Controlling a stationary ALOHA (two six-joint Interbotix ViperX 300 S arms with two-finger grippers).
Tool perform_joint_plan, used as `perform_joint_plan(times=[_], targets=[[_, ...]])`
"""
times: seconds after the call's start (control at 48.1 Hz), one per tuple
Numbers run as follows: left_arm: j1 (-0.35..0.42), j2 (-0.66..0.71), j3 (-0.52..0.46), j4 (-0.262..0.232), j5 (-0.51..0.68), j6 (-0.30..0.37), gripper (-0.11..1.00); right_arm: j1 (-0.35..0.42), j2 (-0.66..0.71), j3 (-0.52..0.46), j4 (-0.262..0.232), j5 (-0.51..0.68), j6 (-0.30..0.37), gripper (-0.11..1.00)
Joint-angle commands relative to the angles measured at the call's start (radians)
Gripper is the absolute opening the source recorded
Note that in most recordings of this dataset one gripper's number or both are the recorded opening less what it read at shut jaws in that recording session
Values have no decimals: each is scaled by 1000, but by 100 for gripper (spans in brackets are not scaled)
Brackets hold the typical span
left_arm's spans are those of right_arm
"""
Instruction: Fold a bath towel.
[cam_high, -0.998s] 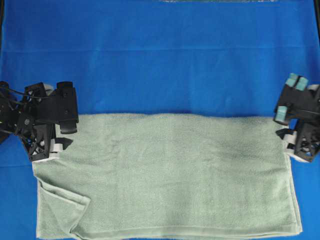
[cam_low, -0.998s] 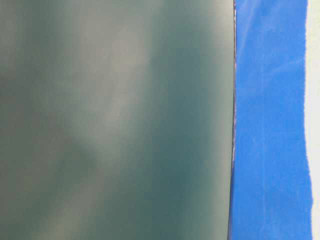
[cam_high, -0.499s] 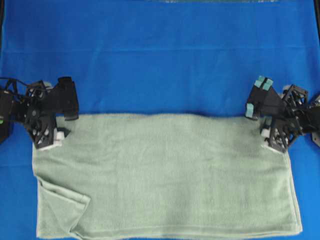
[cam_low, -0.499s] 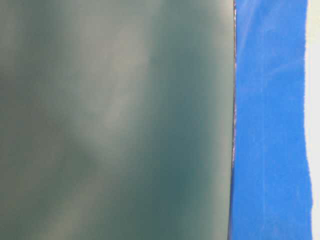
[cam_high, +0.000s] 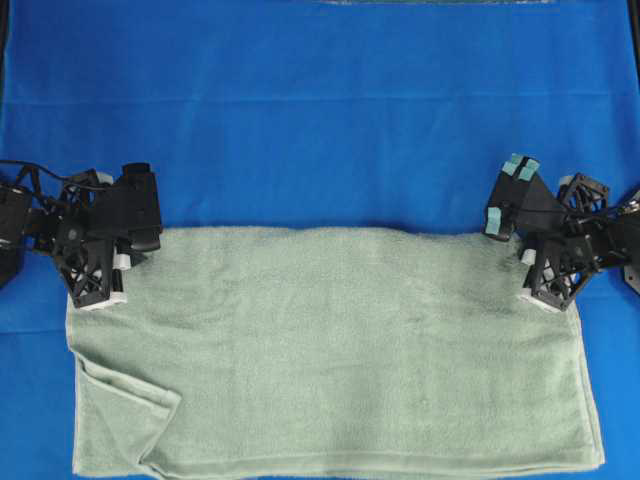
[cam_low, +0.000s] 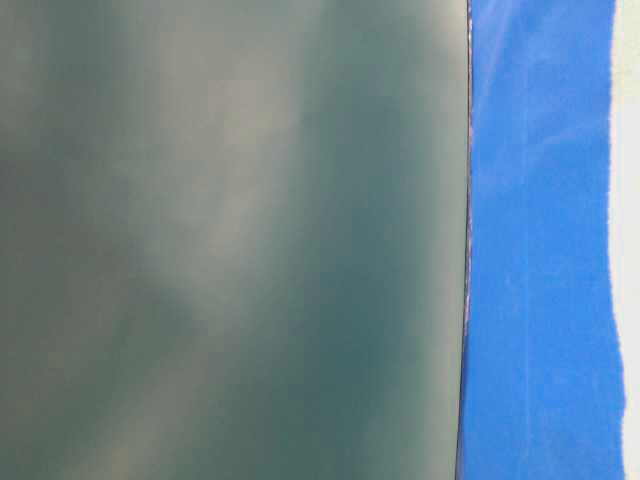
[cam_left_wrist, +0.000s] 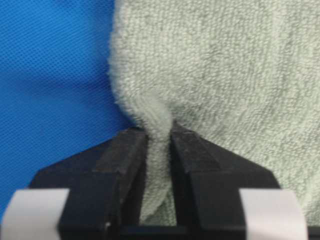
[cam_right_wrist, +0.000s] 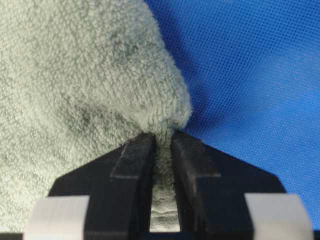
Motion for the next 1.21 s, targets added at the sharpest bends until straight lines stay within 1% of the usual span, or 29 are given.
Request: perform_joint_plan(times=[0.0,0.083,0.208,0.229,0.374,0.458,0.582,0.645,0.749,0.811,0.832,0.894,0.978,1.061,1.123,1.186], targets=[[14,-12,-18,5,46,3,12,-14,-28,-11,-3,37,2,15],[14,-57,-48,5,114,3,12,-14,-84,-37,-3,112,2,15],[14,-146,-103,3,252,0,12,-14,-192,-100,-3,241,-3,15],[14,-172,-120,-2,287,0,12,-14,-212,-110,-5,259,-3,15],[3,-307,-215,-21,437,-2,12,5,-344,-199,-20,374,-18,15],[-25,-383,-275,-23,509,-6,12,29,-413,-258,-34,430,-25,15],[-81,-474,-362,-23,588,-31,12,71,-489,-339,-77,480,-25,15],[-123,-508,-408,-26,600,-60,11,94,-514,-380,-109,492,-23,15],[-195,-529,-466,-26,600,-114,11,126,-532,-439,-186,503,-20,15],[-235,-528,-495,-26,600,-150,11,129,-529,-457,-232,509,-20,15],[-247,-526,-503,-26,600,-163,11,127,-526,-462,-249,512,-18,15],[-285,-514,-522,-26,597,-202,11,120,-512,-465,-321,531,-15,15],[-333,-486,-541,-26,572,-270,11,80,-489,-463,-416,546,-8,15],[-379,-448,-560,-26,522,-341,11,9,-457,-465,-492,546,-8,15],[-419,-408,-578,-26,477,-391,11,-58,-433,-466,-538,540,-8,15],[-454,-367,-600,-26,443,-413,11,-127,-407,-471,-574,518,-12,15]])
